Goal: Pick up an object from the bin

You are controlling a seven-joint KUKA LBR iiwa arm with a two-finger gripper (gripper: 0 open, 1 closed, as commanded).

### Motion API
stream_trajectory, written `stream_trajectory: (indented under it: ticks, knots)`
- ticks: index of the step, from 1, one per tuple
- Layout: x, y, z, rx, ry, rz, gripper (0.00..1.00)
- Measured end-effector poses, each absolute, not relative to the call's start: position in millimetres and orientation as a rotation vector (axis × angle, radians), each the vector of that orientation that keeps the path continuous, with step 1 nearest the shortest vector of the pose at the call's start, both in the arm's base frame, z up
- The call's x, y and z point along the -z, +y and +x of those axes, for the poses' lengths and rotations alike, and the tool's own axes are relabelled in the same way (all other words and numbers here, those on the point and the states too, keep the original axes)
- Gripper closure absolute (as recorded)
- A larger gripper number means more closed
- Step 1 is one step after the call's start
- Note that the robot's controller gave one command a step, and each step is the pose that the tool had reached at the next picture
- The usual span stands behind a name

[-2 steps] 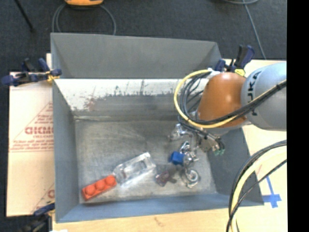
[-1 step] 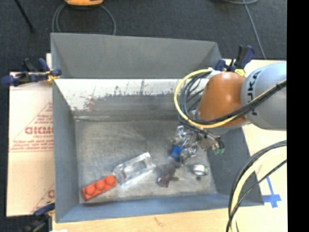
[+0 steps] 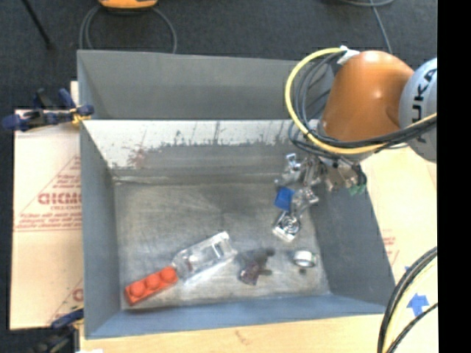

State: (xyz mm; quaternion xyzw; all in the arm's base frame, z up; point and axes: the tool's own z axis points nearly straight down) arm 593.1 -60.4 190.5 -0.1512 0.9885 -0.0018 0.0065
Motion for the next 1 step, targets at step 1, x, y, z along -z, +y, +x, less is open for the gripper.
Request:
stream_trajectory:
  ticks: [1]
  knots:
    - [-268.7,-33.8,648.8,0.005,3.010,-0.858,1.00]
